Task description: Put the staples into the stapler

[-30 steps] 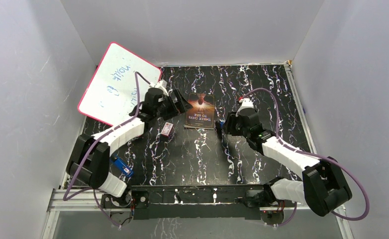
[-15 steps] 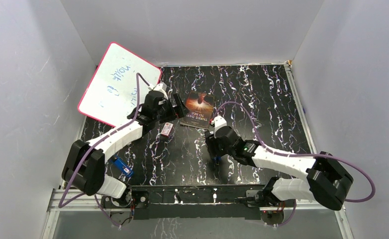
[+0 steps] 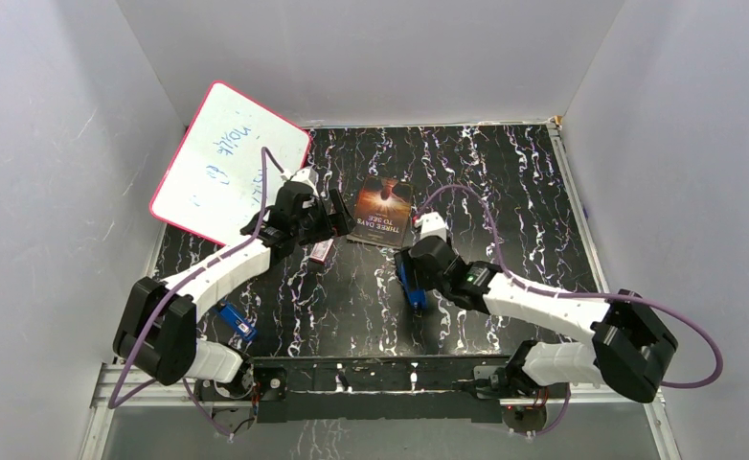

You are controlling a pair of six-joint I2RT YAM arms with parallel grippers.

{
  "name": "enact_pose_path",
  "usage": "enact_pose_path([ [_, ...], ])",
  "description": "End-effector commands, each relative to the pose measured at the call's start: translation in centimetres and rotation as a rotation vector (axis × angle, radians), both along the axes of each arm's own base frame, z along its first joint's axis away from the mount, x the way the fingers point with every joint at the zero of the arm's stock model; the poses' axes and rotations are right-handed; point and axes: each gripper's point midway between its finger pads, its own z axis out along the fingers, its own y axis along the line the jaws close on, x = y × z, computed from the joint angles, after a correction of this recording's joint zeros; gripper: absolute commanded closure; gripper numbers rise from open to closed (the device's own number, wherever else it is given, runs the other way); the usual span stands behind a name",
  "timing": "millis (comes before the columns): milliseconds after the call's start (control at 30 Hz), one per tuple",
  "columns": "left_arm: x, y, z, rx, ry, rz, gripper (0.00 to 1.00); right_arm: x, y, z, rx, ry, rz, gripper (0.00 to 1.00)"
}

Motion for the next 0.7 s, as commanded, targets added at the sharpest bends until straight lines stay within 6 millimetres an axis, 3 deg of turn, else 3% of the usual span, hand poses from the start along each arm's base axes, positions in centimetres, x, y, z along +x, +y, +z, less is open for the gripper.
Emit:
enact_pose_path([
  [0,0.0,0.2,1.9,-0.003,-0.051,0.0,0.04,3.5,-0.2,4.1,0.08,-0.081,-0.128,0.33],
  [133,0.0,0.0,1.7,-0.005,-0.04,-0.006,0.04,5.6,-1.0,3.2,0.052,-0.018,-0.179,0.39],
  [233,0.1,0.0,1.6,-0.005,-0.034,-0.005,0.04,6.5,-0.3,2.9,0.045,0.014,-0.166,0.43],
  [367,0.2,0.0,1.6,0.001,-0.036,-0.007,0.04,6.7,0.8,2.1,0.041,0.048,-0.126,0.45],
  [667,0.0,-0.6,2.0,-0.012,-0.043,-0.051,0.04,6.4,0.3,-0.9,-0.034,0.125,-0.152,0.51],
])
